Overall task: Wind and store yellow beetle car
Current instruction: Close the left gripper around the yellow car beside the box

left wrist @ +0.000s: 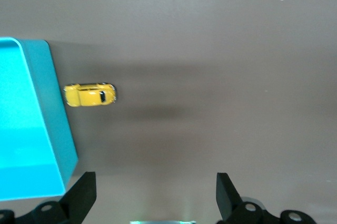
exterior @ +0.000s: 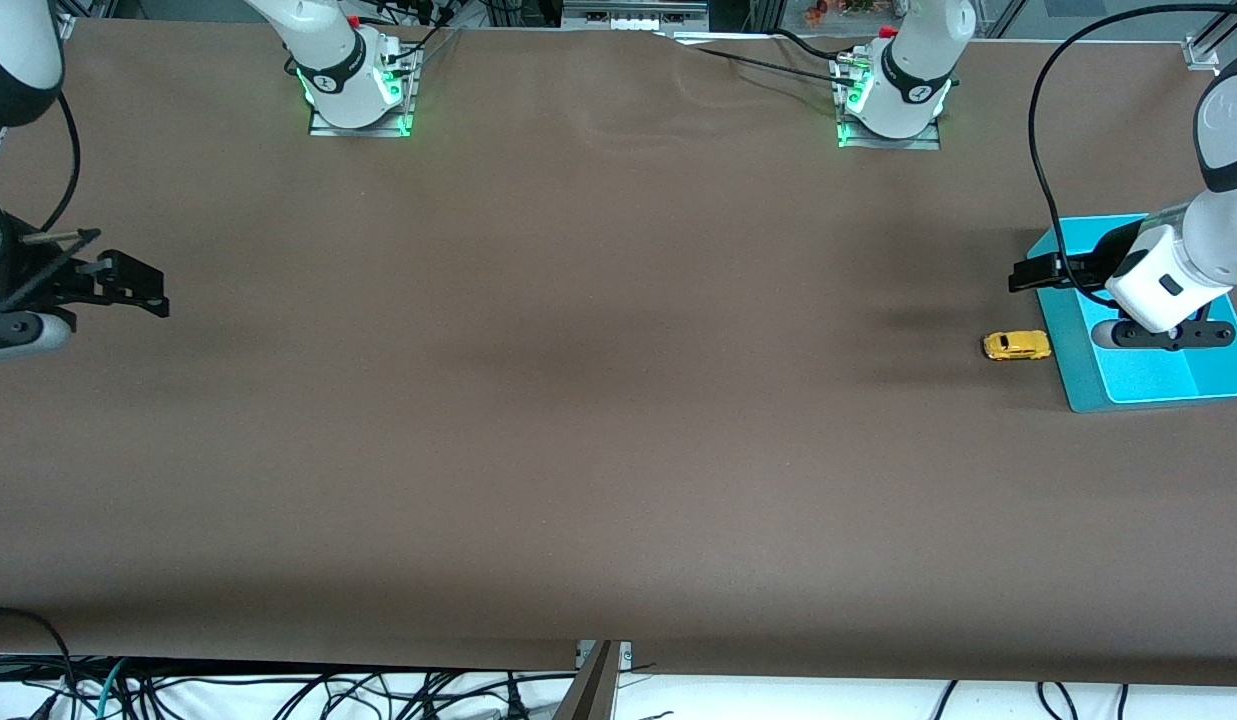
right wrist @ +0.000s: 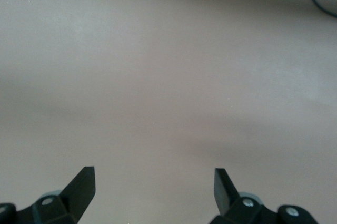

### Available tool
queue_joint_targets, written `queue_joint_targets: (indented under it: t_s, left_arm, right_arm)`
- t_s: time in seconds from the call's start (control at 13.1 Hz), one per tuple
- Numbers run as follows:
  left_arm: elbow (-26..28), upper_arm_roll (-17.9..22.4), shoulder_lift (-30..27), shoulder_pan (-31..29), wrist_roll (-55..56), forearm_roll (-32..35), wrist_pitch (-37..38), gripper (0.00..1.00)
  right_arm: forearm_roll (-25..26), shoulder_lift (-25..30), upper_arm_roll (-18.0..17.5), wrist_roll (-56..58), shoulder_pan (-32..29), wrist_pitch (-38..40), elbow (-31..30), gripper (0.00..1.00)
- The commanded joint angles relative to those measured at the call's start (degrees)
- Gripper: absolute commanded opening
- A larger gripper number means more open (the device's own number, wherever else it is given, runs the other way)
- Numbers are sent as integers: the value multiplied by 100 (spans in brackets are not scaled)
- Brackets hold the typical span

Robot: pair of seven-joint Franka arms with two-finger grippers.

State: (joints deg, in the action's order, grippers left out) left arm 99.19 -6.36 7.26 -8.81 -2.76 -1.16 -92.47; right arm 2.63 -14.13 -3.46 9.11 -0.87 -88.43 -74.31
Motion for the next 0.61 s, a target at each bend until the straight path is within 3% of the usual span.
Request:
queue_joint_targets:
  t_s: [0.0,0.23,0.54]
  left_arm:
    - [495,-24,-164,-111,-916,379,-455,100]
    - [943,-15,-138,-322,-1477,397,-640,100]
    - [1655,379,81,-376,-2943,397,-1851,100]
  right_arm:
    - [71,471,39,-49,-54,168,-302,100]
    - [141,604,74,-110,-98,396,-654,100]
    - [132,762,144,-120,-116,450,-821,100]
